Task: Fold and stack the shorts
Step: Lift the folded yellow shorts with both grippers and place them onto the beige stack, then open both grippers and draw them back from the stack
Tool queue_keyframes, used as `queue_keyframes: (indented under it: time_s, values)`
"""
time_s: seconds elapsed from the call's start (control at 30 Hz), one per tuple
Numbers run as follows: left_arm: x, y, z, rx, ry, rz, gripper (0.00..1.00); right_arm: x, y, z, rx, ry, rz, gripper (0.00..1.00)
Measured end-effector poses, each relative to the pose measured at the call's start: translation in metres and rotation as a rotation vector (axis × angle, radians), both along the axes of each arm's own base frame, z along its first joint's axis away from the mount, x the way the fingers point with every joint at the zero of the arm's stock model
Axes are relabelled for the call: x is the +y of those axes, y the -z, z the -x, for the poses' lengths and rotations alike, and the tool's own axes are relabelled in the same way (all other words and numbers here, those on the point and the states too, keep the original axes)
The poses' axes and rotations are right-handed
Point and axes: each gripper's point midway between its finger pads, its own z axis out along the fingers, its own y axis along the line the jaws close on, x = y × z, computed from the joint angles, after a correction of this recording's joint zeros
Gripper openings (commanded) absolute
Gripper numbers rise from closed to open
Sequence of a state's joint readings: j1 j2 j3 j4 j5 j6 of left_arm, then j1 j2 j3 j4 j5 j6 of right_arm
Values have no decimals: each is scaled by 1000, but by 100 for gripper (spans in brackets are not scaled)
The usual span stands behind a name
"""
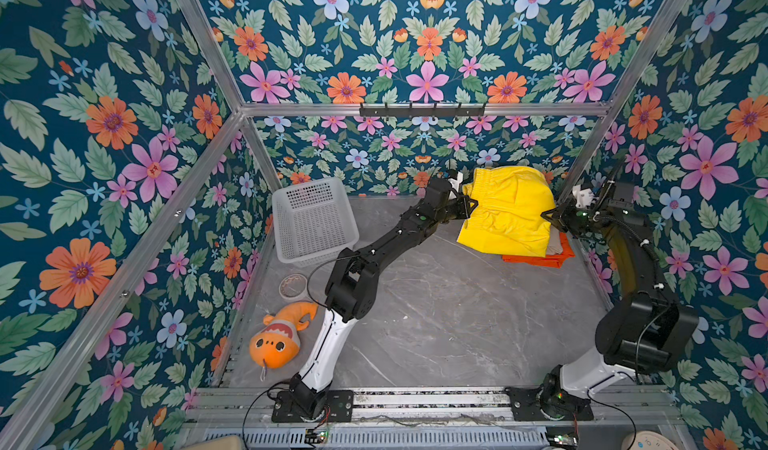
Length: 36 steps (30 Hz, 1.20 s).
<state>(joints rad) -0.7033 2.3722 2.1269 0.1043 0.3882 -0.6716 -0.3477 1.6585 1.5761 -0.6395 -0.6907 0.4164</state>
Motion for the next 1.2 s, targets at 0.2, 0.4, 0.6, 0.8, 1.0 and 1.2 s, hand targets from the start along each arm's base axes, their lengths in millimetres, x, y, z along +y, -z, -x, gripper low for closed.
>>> queue_keyframes:
  time_s: [0.2, 0.4, 0.6, 0.8, 1.0, 1.2]
  values:
    - [-29, 28, -31, 12, -29, 105, 0, -33, 19, -45, 17, 4, -28, 0]
    - [-43, 41, -42, -22, -50, 180, 5, -64, 50, -69, 53, 17, -108, 0]
    - [-33, 44, -60, -54, -150, 193, 64, -92, 77, -83, 92, 60, -132, 0]
    - [-6, 52, -78, -89, -270, 128, 78, -124, 113, -96, 137, 121, -119, 6]
    - [7, 44, -62, -121, -274, 41, 96, -130, 108, -102, 123, 135, -103, 76]
    - [42, 10, -38, -198, -307, -76, 100, -130, 65, -80, 85, 185, 21, 99]
